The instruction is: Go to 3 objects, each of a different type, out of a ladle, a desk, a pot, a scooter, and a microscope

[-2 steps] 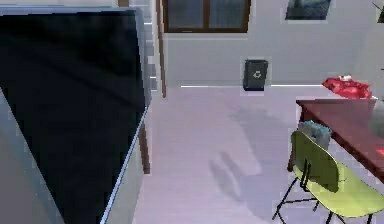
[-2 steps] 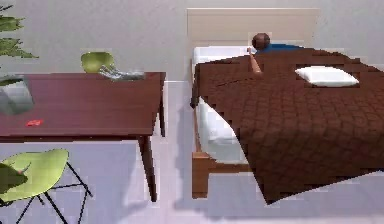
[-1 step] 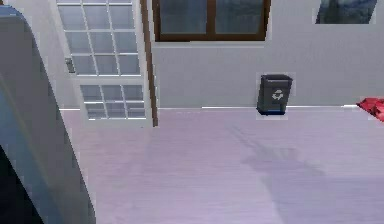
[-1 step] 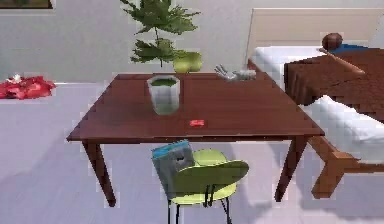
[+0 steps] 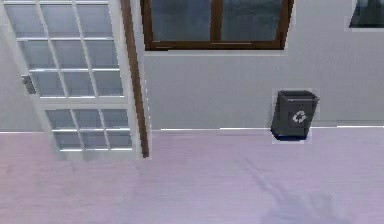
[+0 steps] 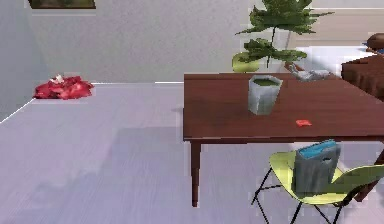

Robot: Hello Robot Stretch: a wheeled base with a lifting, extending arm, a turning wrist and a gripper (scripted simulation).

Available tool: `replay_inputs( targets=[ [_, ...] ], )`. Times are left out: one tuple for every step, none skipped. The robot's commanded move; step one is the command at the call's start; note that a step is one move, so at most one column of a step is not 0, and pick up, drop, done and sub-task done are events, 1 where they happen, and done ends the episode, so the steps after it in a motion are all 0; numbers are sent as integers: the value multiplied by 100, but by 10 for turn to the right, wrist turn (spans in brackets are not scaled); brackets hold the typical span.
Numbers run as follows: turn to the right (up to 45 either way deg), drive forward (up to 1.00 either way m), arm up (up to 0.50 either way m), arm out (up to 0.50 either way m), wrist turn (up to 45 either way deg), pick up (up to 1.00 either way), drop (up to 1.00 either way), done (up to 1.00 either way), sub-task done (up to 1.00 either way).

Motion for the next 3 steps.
replay_inputs(
  targets=[
    [-90, 0, 0, 0, 0, 0, 0, 0, 0],
    [0, 50, 0, 0, 0, 0, 0, 0, 0],
    [-450, 0, 0, 0, 0, 0, 0, 0, 0]
  ],
)
